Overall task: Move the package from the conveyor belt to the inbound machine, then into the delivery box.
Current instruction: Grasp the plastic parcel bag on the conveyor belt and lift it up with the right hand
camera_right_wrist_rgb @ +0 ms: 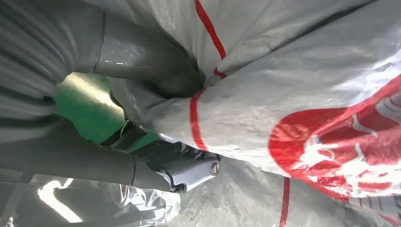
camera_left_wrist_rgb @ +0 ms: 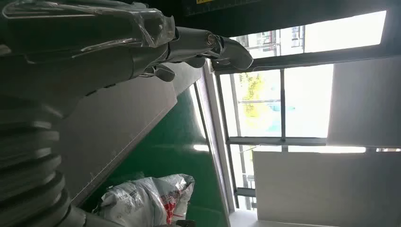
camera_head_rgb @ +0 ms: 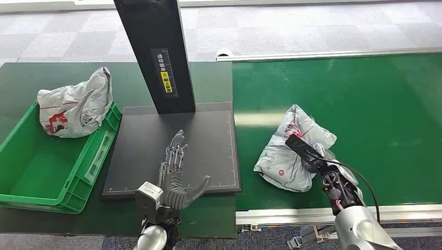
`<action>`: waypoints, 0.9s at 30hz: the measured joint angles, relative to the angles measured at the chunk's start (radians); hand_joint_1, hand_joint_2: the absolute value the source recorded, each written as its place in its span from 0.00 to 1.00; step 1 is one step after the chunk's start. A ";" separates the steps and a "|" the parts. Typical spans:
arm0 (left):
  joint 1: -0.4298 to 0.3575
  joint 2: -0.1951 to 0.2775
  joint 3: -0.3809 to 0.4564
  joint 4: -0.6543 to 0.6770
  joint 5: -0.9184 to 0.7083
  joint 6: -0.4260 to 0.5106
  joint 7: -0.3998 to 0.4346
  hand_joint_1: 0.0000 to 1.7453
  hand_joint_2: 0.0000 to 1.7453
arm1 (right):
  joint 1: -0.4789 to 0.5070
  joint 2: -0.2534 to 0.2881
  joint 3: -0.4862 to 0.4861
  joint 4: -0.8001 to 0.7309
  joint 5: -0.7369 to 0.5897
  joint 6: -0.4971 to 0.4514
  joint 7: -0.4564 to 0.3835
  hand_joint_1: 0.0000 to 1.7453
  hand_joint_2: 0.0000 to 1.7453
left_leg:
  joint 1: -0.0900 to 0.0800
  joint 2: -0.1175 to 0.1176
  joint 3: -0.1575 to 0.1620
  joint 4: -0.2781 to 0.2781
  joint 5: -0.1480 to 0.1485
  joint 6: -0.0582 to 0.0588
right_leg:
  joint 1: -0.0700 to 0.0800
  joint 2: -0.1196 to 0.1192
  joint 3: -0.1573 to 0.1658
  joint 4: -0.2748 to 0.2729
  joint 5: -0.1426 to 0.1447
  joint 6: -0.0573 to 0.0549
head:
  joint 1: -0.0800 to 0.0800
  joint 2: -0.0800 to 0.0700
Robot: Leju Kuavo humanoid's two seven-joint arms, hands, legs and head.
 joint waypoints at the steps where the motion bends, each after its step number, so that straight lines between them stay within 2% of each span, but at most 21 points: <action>1: 0.003 0.000 0.002 -0.005 0.000 0.002 -0.001 0.00 1.00 | -0.001 0.002 0.000 -0.001 -0.001 -0.015 -0.011 1.00 1.00 | 0.000 0.000 0.000 0.000 0.000 0.000 | 0.000 0.000 0.000 0.000 0.000 0.000 | 0.000 0.000; 4: 0.027 0.000 0.017 -0.041 0.000 0.017 -0.008 0.00 1.00 | 0.001 0.021 0.001 -0.029 -0.020 -0.118 -0.092 1.00 1.00 | 0.000 -0.001 -0.002 0.000 0.000 0.000 | 0.000 0.000 -0.002 0.000 0.000 0.000 | 0.000 0.000; 6: 0.049 0.001 0.033 -0.078 -0.002 0.024 -0.013 0.00 1.00 | 0.016 0.041 0.003 -0.108 -0.051 -0.193 -0.156 1.00 1.00 | 0.000 -0.001 -0.003 0.000 0.000 0.000 | 0.000 -0.001 -0.003 0.000 0.000 0.000 | 0.000 0.000; 8: 0.065 0.001 0.051 -0.115 -0.012 0.033 -0.022 0.00 1.00 | 0.057 0.061 0.012 -0.266 -0.086 -0.240 -0.182 1.00 1.00 | 0.000 -0.004 -0.004 0.000 0.001 0.000 | 0.000 -0.004 -0.004 0.000 0.000 0.000 | 0.000 0.000; 12: 0.086 0.004 0.091 -0.192 -0.047 0.073 -0.050 0.00 1.00 | 0.197 0.089 0.046 -0.662 -0.103 -0.346 -0.144 1.00 1.00 | 0.000 -0.010 -0.007 0.000 0.001 0.000 | 0.000 -0.007 -0.006 0.000 -0.002 0.001 | 0.000 0.000; 14: 0.090 0.007 0.115 -0.238 -0.063 0.094 -0.057 0.00 1.00 | 0.265 0.096 0.063 -0.826 -0.130 -0.367 -0.139 1.00 1.00 | 0.000 -0.009 -0.008 0.000 0.000 0.000 | 0.000 -0.007 -0.006 0.000 -0.003 0.001 | 0.000 0.000; 17: 0.092 0.012 0.150 -0.297 -0.083 0.107 -0.057 0.00 1.00 | 0.341 0.106 0.093 -0.978 -0.203 -0.337 -0.163 1.00 1.00 | 0.000 -0.006 -0.008 0.000 -0.001 -0.001 | 0.000 -0.005 -0.006 0.000 -0.003 0.001 | 0.000 0.000; 20: 0.093 0.013 0.170 -0.330 -0.092 0.107 -0.056 0.00 1.00 | 0.384 0.117 0.126 -1.042 -0.245 -0.311 -0.182 1.00 1.00 | 0.000 -0.005 -0.007 0.000 -0.001 -0.001 | 0.000 -0.004 -0.006 0.000 -0.003 0.001 | 0.000 0.000; 24: 0.090 0.014 0.184 -0.343 -0.092 0.107 -0.053 0.00 1.00 | 0.404 0.133 0.170 -1.050 -0.319 -0.206 -0.194 1.00 1.00 | 0.000 -0.004 -0.006 0.000 0.000 -0.001 | 0.000 -0.004 -0.005 0.000 -0.003 0.001 | 0.000 0.000; 27: 0.074 0.014 0.191 -0.342 -0.076 0.107 -0.044 0.00 1.00 | 0.405 0.171 0.234 -0.965 -0.388 -0.127 -0.221 1.00 1.00 | 0.001 -0.003 -0.006 -0.001 0.000 -0.001 | 0.001 -0.003 -0.005 0.000 -0.002 0.000 | 0.000 0.000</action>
